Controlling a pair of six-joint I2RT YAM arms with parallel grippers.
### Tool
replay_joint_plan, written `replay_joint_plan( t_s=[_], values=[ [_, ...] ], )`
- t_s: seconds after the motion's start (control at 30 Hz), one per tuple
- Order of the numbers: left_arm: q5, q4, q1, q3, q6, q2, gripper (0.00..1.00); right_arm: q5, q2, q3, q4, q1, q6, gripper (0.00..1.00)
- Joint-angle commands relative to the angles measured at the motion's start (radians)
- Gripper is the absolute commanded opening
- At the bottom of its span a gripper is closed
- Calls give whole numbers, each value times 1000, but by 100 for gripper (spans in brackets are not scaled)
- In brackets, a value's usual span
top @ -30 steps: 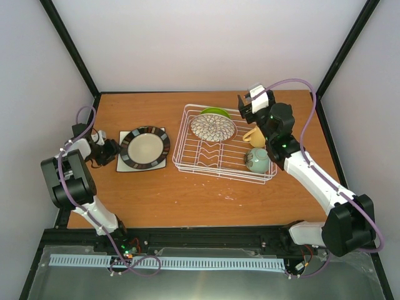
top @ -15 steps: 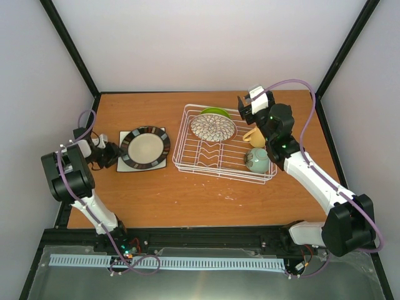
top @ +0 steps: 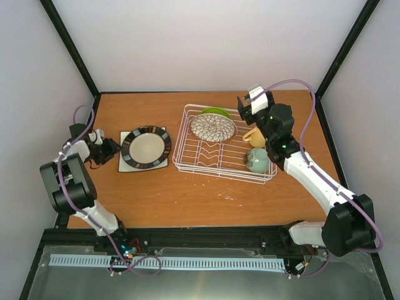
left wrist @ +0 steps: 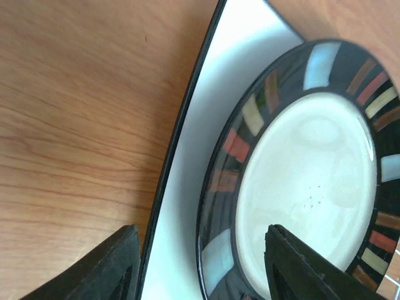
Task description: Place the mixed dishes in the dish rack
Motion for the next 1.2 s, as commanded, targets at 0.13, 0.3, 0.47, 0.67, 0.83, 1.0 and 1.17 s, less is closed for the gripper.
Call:
replay_joint_plan(
  t_s=[0.13,0.3,0.47,0.67,0.83,1.0,1.17],
  values=[
    [-10,-45,-3,44,9,-69,53,-18,2,5,-7,-9,12,74],
    [-19,-43,-3,16,20,-43,50,-15,-8,5,-16,-9,2,74],
    [28,-34,-3,-12,27,-23,49,-15,-7,11,-21,-9,-4,74],
    [57,-36,-3,-20,31,-3,48,-29,5,16,-19,-9,7,74],
    [66,-30,-6,-28,30,24,48,-33,10,20,-20,-9,5,74],
    [77,-12,-16,-37,25,54,48,-33,11,16,-20,-9,8,74],
    [104,9,-32,-40,9,71,48,-37,17,15,-16,-9,12,73]
  ],
)
